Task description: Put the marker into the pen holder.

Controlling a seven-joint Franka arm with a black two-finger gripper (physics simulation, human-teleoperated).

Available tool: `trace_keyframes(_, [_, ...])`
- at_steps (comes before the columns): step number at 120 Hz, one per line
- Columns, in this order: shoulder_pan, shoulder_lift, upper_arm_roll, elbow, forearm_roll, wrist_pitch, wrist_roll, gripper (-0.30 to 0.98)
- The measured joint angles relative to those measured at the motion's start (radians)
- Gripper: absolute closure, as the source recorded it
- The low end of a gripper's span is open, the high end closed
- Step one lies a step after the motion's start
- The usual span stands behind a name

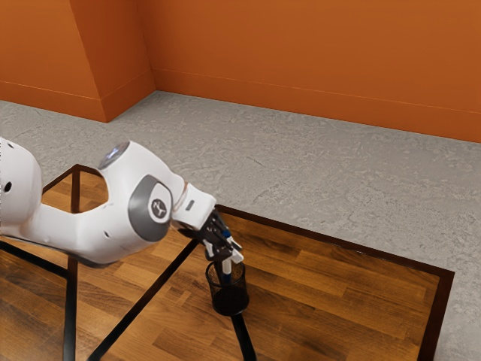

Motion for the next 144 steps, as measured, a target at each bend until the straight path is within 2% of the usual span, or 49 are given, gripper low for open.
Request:
trace_keyframes(64, [0.003,0.080,0.010,0.014,0.005,0.039,0.058,0.73])
trace_keyframes(92, [0.031,0.083,0.010,0.025,0.000,0.028,0.074,0.29])
trace_keyframes(105, [0.049,0.048,0.006,0.036,0.001,0.023,0.079,0.17])
trace_keyframes(120, [0.051,0.010,0.006,0.042,0.003,0.007,0.083,0.10])
trace_keyframes(126, [0.038,0.004,0.009,0.061,0.029,-0.014,0.081,0.08])
trace_keyframes(144, [0.074,0.001,0.019,0.156,0.199,-0.136,0.057,0.04])
